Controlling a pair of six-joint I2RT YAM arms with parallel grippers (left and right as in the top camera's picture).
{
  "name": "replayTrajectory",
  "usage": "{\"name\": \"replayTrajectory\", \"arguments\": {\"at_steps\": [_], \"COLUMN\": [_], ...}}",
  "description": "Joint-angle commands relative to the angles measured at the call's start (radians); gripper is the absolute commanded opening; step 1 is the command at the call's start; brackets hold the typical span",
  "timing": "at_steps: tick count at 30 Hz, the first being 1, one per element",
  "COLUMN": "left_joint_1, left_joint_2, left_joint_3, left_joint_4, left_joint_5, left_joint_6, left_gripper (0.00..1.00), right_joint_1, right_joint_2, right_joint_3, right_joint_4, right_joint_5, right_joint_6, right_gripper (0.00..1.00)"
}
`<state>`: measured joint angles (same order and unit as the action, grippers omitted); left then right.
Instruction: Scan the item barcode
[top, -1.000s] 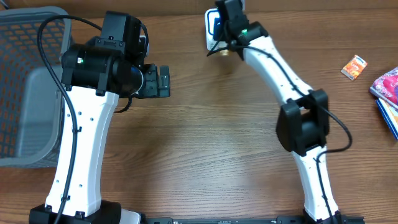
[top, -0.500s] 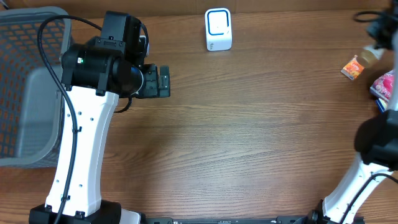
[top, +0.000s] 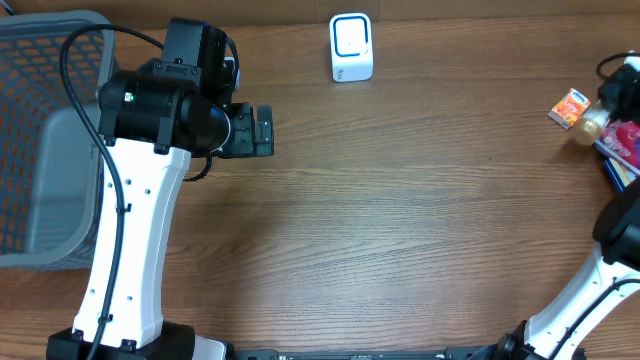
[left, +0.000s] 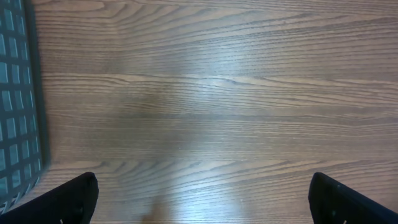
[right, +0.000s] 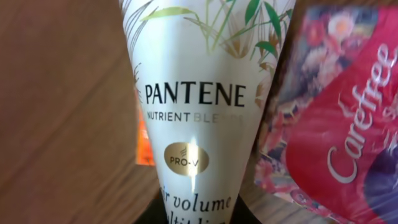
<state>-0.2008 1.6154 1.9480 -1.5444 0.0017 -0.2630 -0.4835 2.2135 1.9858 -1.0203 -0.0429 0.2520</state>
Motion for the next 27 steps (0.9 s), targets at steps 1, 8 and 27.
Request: {"name": "replayTrajectory", "arguments": {"at_steps": [1,8,27], "left_joint_1": [0.004,0.004,0.004], "left_joint_2": [0.001,0.001,0.001], "left_joint_3": [0.000,0.000,0.000], "left_joint_4": [0.002,0.002,0.002], "left_joint_5": [-0.012,-0.012,-0.012], "left_joint_6": [-0.014,-0.014,-0.014], "left_gripper": [1.00,1.00,1.00], "right_joint_1": [-0.010,-0.011,0.043], "right_joint_2": [0.012,0.006,-0.721], "right_joint_3": [-0.004,-0.001,-0.085], "right_joint_4": [-0.008,-0.074,-0.533], "right_joint_5": [0.095,0.072,-0.138], "right_joint_6": [-0.018,-0.017,0.029], "right_gripper": [0.08,0.55,0.62]}}
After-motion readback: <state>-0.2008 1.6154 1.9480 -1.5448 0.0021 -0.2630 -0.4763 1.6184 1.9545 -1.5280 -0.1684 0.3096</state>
